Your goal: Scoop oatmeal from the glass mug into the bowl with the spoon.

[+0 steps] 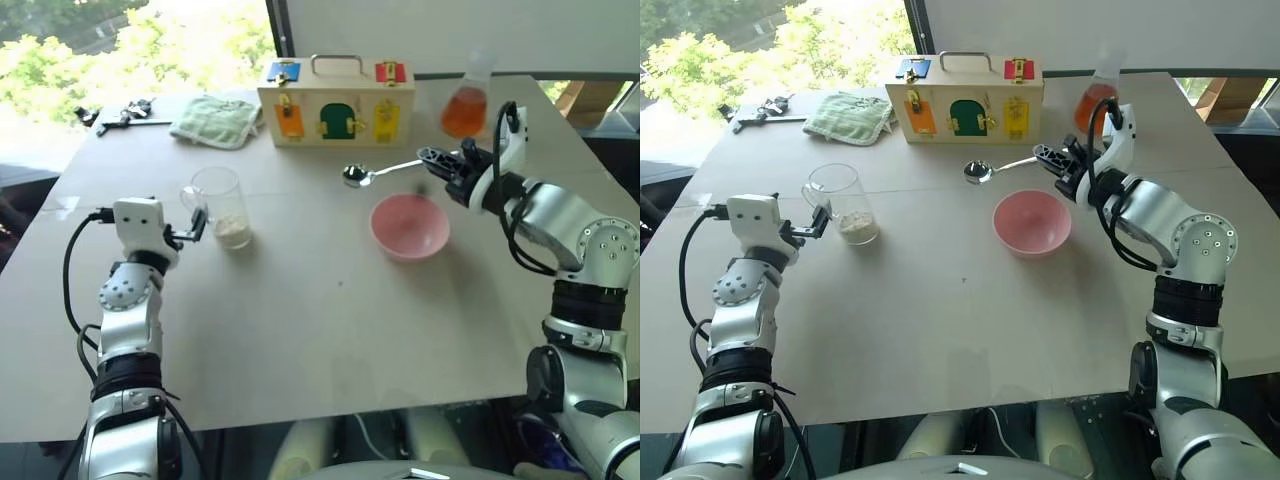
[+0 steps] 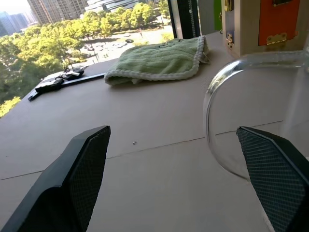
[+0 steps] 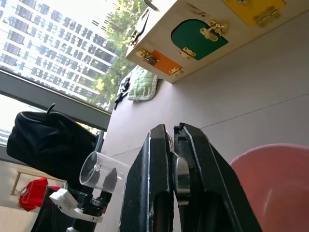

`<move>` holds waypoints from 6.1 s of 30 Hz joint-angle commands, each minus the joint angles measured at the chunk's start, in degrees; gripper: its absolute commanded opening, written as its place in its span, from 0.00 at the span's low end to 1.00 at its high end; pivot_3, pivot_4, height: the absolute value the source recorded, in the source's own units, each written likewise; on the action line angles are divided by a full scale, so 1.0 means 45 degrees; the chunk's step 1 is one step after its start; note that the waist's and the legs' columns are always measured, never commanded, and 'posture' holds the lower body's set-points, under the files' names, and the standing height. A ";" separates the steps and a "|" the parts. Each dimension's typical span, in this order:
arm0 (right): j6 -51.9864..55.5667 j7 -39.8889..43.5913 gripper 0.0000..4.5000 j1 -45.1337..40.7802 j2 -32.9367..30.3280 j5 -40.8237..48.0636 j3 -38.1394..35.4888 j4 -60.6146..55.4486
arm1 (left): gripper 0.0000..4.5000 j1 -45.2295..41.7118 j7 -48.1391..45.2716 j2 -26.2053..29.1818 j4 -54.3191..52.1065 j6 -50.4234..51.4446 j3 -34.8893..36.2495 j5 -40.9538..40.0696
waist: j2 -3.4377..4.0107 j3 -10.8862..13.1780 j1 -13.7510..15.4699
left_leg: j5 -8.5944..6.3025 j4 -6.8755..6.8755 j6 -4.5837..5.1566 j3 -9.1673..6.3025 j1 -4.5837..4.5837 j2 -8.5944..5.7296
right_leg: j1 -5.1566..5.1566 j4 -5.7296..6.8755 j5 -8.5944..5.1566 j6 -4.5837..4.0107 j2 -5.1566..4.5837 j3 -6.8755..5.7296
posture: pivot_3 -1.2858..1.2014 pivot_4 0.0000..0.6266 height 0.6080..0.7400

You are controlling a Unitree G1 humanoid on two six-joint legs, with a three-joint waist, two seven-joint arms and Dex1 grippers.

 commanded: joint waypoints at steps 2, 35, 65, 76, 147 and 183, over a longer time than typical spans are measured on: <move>-0.0314 0.0447 0.00 -0.0099 -0.0076 0.0160 -0.0025 -0.0617 | 0.98 -0.0834 -0.0147 0.0303 0.0896 -0.0780 -0.0079 0.0086 | -0.0003 -0.0001 0.0005 | 0.0000 0.0002 0.0000 -0.0002 -0.0002 -0.0001 | 0.0000 -0.0001 0.0000 0.0000 -0.0001 -0.0004 | 0.52 0.24 1.00; -0.0543 0.0746 0.00 -0.0053 -0.0245 0.0065 0.0225 -0.0821 | 0.00 0.1474 0.0371 -0.1155 -0.3215 0.0341 -0.0334 -0.0937 | -0.0006 -0.0005 0.0009 | -0.0001 0.0000 0.0002 0.0009 -0.0001 0.0001 | -0.0009 0.0003 0.0000 0.0000 -0.0004 0.0010 | 0.52 0.24 1.00; 0.1126 0.4355 0.00 -0.3720 -0.1803 -0.4872 0.3755 0.0039 | 0.00 -0.1852 0.3443 -0.3382 -0.3638 -0.0351 -0.4562 0.3987 | -0.0020 -0.0003 -0.0013 | 0.0004 0.0047 -0.0001 0.0003 -0.0186 -0.0003 | -0.0170 0.0010 0.0001 0.0001 -0.0005 -0.0011 | 0.52 0.24 1.00; -0.0056 0.9873 0.00 -0.5422 -0.1628 -1.0909 0.7312 0.2260 | 0.00 -0.3139 0.0974 -0.3601 -0.1419 -0.1179 -0.4173 0.1887 | -0.0022 -0.0002 -0.0016 | 0.0004 0.0050 -0.0001 -0.0004 -0.0193 -0.0011 | -0.0177 -0.0002 0.0001 0.0001 -0.0014 -0.0033 | 0.52 0.24 1.00; 0.6240 0.8497 0.00 -0.7014 0.1881 -1.3695 -0.1752 0.4476 | 0.00 -0.3472 0.1136 -0.3689 0.0330 -0.2755 -0.4455 0.2871 | -0.0020 -0.0005 -0.0076 | 0.0006 0.0073 -0.0005 0.0021 -0.0199 -0.0015 | -0.0223 0.0063 0.0002 0.0000 -0.0028 -0.0040 | 0.52 0.24 1.00; 0.7779 0.4917 0.00 -0.8661 0.3294 -1.4141 -0.6431 0.4233 | 0.00 -0.4202 0.3900 -0.2743 0.1922 -0.4232 -0.4869 0.5168 | -0.0022 -0.0008 -0.0287 | 0.0005 0.0195 -0.0003 0.0090 -0.0202 -0.0022 | -0.0270 0.0244 0.0001 0.0000 -0.0045 -0.0019 | 0.52 0.24 1.00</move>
